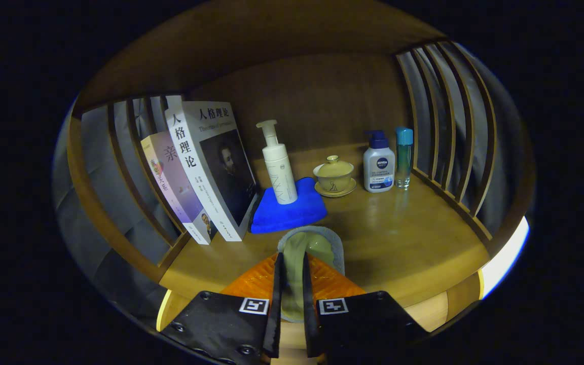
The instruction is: Pull open the drawer, take out the items inside it, and place them on the countertop above the cabinet.
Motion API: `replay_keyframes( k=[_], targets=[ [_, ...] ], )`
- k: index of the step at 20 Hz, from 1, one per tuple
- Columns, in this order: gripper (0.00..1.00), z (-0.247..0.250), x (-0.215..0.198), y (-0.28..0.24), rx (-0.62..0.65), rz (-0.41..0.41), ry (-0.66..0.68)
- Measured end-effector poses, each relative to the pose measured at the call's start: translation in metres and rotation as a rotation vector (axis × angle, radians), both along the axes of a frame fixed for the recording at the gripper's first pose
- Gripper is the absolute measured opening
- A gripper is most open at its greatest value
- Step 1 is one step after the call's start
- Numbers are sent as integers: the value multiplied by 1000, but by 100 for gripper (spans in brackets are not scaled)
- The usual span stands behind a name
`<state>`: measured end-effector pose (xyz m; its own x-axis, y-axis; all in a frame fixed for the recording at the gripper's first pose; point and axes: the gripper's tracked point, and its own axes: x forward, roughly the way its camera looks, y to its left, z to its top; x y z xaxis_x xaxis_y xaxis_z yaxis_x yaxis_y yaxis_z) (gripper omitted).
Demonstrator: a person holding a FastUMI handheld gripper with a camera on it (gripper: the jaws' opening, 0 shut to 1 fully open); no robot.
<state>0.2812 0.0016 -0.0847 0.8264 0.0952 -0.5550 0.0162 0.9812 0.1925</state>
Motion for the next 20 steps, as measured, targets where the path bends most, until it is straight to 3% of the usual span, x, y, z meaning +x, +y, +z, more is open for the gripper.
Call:
replay_keyframes(
  k=[5,9,20],
  targets=[
    [31,-7,10,-8,-77,0,-55],
    [100,16,6,-11,-144,-5,-187],
    [98,61,-87,-3,-162,3,-363]
  ],
)
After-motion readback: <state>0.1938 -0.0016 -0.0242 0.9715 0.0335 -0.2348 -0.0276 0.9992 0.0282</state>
